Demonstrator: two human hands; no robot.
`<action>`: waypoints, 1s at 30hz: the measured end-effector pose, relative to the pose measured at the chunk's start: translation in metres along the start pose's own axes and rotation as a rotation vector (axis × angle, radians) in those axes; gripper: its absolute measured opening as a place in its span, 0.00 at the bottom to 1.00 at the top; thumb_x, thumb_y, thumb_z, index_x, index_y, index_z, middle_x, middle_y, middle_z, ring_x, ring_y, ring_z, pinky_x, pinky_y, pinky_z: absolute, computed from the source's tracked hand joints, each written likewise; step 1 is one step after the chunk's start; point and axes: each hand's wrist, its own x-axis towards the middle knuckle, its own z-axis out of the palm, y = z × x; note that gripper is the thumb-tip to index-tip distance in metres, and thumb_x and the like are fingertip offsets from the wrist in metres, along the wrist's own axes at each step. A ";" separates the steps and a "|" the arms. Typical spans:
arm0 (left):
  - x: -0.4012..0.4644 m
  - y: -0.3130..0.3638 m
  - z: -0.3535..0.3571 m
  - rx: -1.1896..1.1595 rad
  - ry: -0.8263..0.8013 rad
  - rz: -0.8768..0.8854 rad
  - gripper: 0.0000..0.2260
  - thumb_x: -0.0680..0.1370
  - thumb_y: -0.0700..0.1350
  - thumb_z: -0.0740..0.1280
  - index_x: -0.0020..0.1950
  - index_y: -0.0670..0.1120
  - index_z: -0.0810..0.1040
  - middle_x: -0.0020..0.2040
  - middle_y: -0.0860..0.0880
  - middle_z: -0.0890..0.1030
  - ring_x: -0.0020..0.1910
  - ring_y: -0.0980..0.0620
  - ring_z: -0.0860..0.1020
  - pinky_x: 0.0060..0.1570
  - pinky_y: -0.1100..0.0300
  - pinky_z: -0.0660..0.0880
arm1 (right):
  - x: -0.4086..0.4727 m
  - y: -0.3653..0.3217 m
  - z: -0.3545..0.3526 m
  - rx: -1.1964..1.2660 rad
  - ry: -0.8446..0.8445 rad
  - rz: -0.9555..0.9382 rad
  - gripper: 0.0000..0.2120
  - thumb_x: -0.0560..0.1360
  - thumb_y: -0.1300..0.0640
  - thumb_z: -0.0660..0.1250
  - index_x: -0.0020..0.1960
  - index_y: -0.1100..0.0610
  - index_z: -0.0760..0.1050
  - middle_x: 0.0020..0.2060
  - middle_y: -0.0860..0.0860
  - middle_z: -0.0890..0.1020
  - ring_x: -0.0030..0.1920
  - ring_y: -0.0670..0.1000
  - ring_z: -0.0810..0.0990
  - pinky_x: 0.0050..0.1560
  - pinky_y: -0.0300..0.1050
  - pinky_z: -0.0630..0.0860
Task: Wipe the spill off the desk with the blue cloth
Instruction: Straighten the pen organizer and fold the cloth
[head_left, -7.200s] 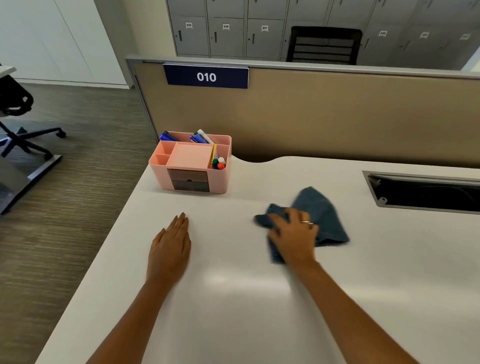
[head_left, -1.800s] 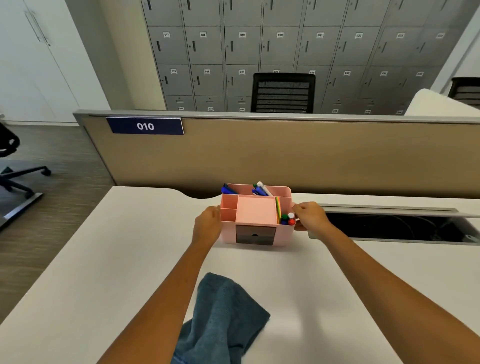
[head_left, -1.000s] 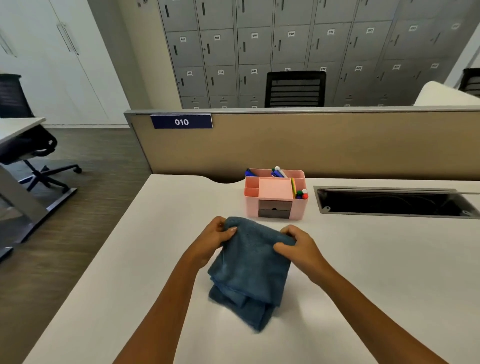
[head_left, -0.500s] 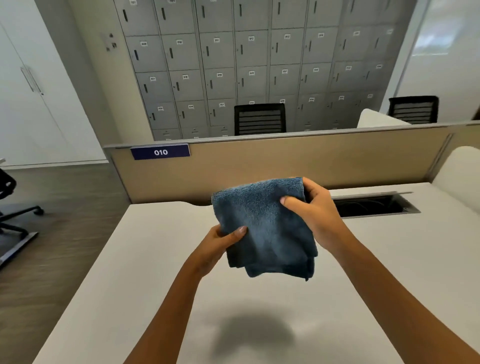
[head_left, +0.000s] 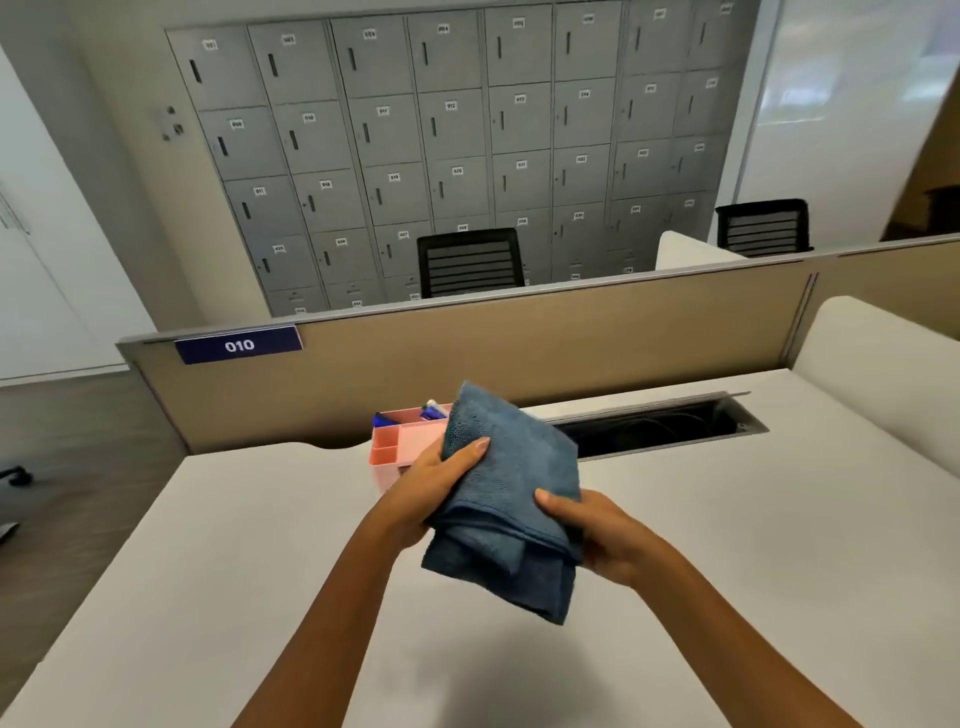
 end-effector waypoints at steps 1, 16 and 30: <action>0.009 -0.005 0.011 0.033 0.021 -0.022 0.13 0.75 0.55 0.66 0.58 0.53 0.75 0.54 0.49 0.82 0.53 0.51 0.81 0.52 0.56 0.77 | -0.002 -0.004 -0.018 -0.028 0.032 0.017 0.22 0.69 0.55 0.72 0.60 0.64 0.76 0.52 0.58 0.84 0.51 0.55 0.82 0.46 0.47 0.80; 0.138 -0.114 0.275 0.079 -0.223 -0.324 0.24 0.71 0.53 0.72 0.63 0.58 0.68 0.58 0.52 0.80 0.53 0.50 0.81 0.46 0.49 0.80 | -0.054 -0.032 -0.361 -0.216 0.094 0.202 0.26 0.73 0.65 0.69 0.65 0.44 0.69 0.59 0.51 0.80 0.58 0.55 0.80 0.57 0.58 0.77; 0.277 -0.160 0.465 -0.103 -0.104 -0.269 0.26 0.74 0.41 0.69 0.69 0.52 0.64 0.61 0.49 0.77 0.55 0.52 0.78 0.40 0.61 0.79 | -0.014 -0.094 -0.572 -0.367 0.303 0.255 0.26 0.72 0.70 0.67 0.63 0.48 0.72 0.55 0.56 0.82 0.54 0.59 0.81 0.55 0.58 0.78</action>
